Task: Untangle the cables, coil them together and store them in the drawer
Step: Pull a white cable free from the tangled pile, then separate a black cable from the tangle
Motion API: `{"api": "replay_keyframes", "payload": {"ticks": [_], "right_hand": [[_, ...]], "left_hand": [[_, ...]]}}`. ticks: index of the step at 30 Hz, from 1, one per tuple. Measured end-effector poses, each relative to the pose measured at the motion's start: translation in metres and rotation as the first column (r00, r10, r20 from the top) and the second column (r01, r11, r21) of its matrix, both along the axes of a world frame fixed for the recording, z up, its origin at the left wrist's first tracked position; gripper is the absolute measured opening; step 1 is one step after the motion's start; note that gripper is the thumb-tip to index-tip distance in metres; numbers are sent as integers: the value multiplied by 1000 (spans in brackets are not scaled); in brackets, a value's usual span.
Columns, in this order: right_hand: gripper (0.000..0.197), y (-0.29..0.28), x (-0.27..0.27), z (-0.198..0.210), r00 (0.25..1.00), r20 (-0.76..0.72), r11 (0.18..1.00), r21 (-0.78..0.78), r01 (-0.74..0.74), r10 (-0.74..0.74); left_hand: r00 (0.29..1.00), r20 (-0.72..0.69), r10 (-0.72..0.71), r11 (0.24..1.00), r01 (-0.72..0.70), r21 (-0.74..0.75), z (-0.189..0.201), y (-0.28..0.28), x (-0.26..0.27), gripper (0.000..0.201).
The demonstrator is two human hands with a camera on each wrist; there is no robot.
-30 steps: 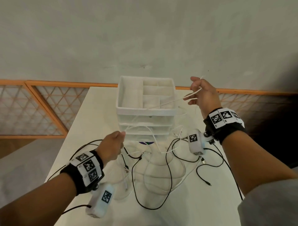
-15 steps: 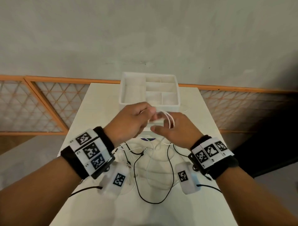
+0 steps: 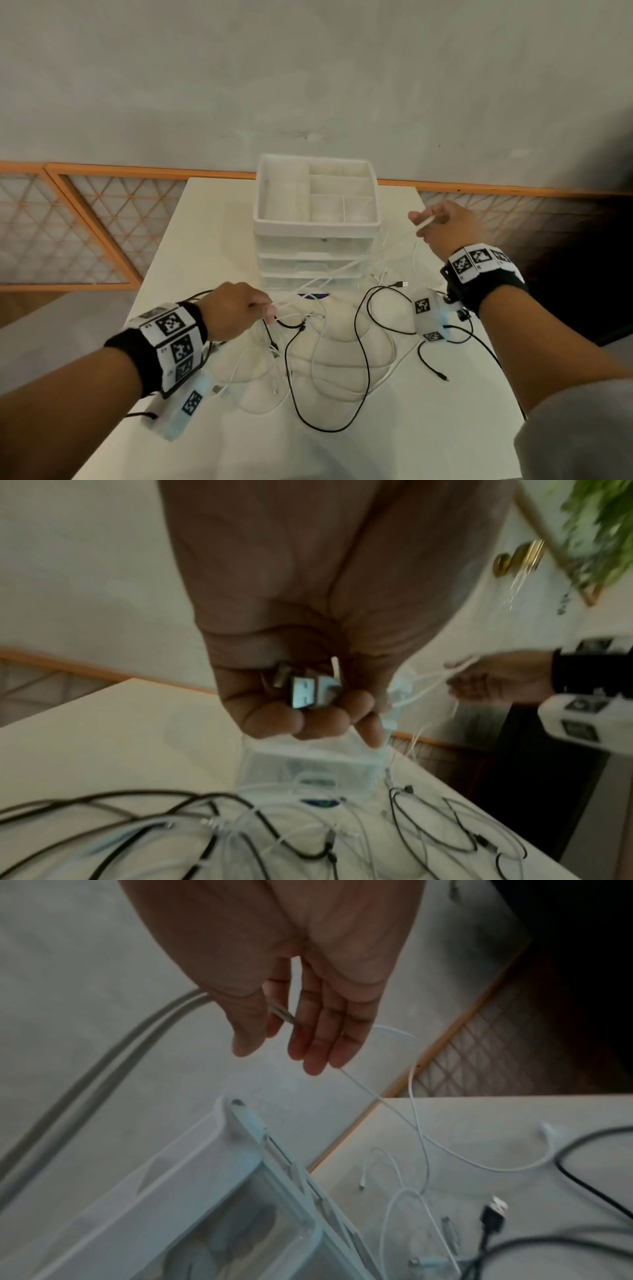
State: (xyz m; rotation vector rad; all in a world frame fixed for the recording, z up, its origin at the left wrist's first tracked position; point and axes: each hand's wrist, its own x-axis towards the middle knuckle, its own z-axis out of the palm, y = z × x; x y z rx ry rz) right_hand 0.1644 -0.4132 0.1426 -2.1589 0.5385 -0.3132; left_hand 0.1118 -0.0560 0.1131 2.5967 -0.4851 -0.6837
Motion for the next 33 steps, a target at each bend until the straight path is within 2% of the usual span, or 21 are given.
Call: {"api": "replay_keyframes", "payload": {"ticks": [2, 4, 6, 9, 11, 13, 16, 18, 20, 22, 23, 24, 25, 27, 28, 29, 30, 32, 33], "right_hand": [[32, 3, 13, 6, 998, 26, 994, -99, -49, 51], [34, 3, 24, 12, 994, 29, 990, -97, -100, 103], [33, 1, 33, 15, 992, 30, 989, -80, -122, 125], [23, -5, 44, 13, 973, 174, 988, -31, -148, 151], [24, -11, 48, 6, 958, 221, 982, 4, -190, 184], [37, -18, 42, -7, 968, 47, 968, -59, -243, 246], [76, -23, 19, -34, 910, -297, 910, -210, -358, 290], [83, -11, -1, -44, 887, -364, 895, -232, -380, 283], [83, 11, -23, -49, 869, -337, 877, -191, -441, 363], [76, 43, -47, -56, 758, -356, 780, -112, -615, 546], [60, 57, -57, -61, 682, -394, 715, -85, -694, 616], [33, 69, -61, -67, 633, -463, 670, -108, -735, 620], [6, 76, -60, -70, 646, -491, 669, -158, -726, 584], [26, 76, -55, -79, 780, -428, 774, -241, -586, 457], [24, 73, -54, -81, 870, -330, 851, -258, -456, 366], [16, 72, -55, -83, 929, -218, 908, -235, -348, 299], [14, 75, -59, -84, 954, -139, 932, -217, -290, 264], [46, 92, -79, -92, 952, -79, 925, -226, -306, 295], [59, 104, -92, -98, 950, -37, 906, -293, -307, 310]], "left_hand": [[1000, 12, 15, 999, -15, 49, -13, -3, 1, 39], [1000, 19, 3, 991, -6, 131, -21, -7, -1, 44], [999, -10, 39, 991, -37, 131, -25, -10, -2, 46], [987, -81, 136, 988, -142, -68, -29, -13, -5, 43], [966, -167, 198, 943, -234, -235, -31, -15, -4, 32], [947, -214, 237, 905, -296, -305, -32, -17, -4, 23], [929, -221, 296, 865, -359, -351, -32, -20, -3, 23], [909, -235, 345, 827, -413, -383, -31, -22, -2, 26], [914, -224, 339, 827, -403, -392, -31, -27, -1, 28], [945, -162, 285, 860, -326, -392, -30, -35, -1, 31], [960, -115, 256, 876, -280, -392, -28, -39, -1, 33], [969, -76, 233, 890, -245, -386, -26, -43, -2, 34], [975, -56, 216, 899, -221, -379, -24, -44, -4, 35], [983, -48, 179, 927, -185, -327, -22, -45, -9, 40], [986, -55, 159, 943, -168, -287, -23, -44, -13, 42], [987, -58, 151, 955, -161, -248, -26, -43, -17, 43], [983, -56, 173, 958, -181, -221, -31, -39, -20, 42], [951, -49, 307, 929, -310, -202, -42, -30, -23, 40], [919, -52, 390, 898, -392, -201, -48, -26, -23, 39]]}}
